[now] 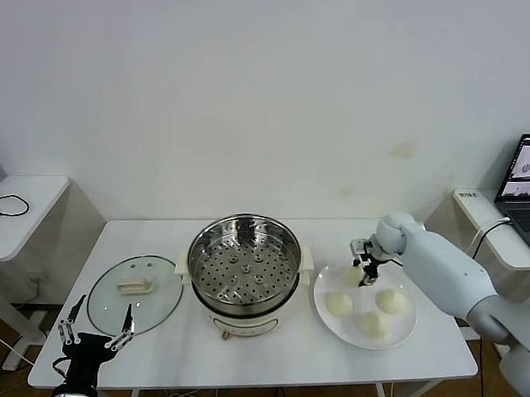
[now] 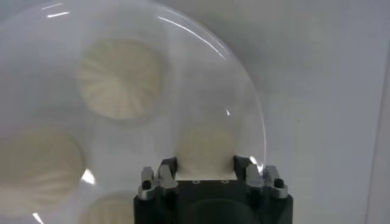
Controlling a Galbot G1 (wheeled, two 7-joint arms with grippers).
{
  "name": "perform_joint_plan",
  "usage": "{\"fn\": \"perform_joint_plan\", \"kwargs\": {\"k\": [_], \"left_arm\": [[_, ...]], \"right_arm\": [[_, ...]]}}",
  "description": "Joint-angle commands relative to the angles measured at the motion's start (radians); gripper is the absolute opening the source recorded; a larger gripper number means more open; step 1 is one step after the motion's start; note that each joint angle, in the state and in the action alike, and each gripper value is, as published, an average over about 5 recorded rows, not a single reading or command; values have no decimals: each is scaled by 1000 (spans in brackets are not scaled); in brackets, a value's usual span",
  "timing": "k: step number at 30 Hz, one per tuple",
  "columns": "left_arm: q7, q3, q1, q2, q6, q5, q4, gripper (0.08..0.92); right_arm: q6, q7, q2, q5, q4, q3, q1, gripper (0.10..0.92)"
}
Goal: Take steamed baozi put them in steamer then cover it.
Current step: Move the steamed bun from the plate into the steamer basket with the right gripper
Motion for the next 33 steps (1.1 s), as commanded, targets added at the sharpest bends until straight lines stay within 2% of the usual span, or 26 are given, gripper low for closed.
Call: {"fn": "perform_joint_plan", "kwargs": {"k": [1,8,14,25,33], "left_arm": [[0,1,-1,2,1,-1,3,823],[0,5,-5,8,1,-6,10,823],[0,9,-9,16,0,-12,18,823],[-1,2,-19,27,0,-25,38,823],[0,-14,-16,29,0,-29,43,823]], "right_arm": [[-6,-18,-60,64,86,-34,57,585],[-35,-31,-136,234,226,-148,255,585],[-57,-33,-136,369,284,-264,449,585],[-64,23,14,533,326,-418,657,585],[8,95,175,554,347,-503,632,585]]}}
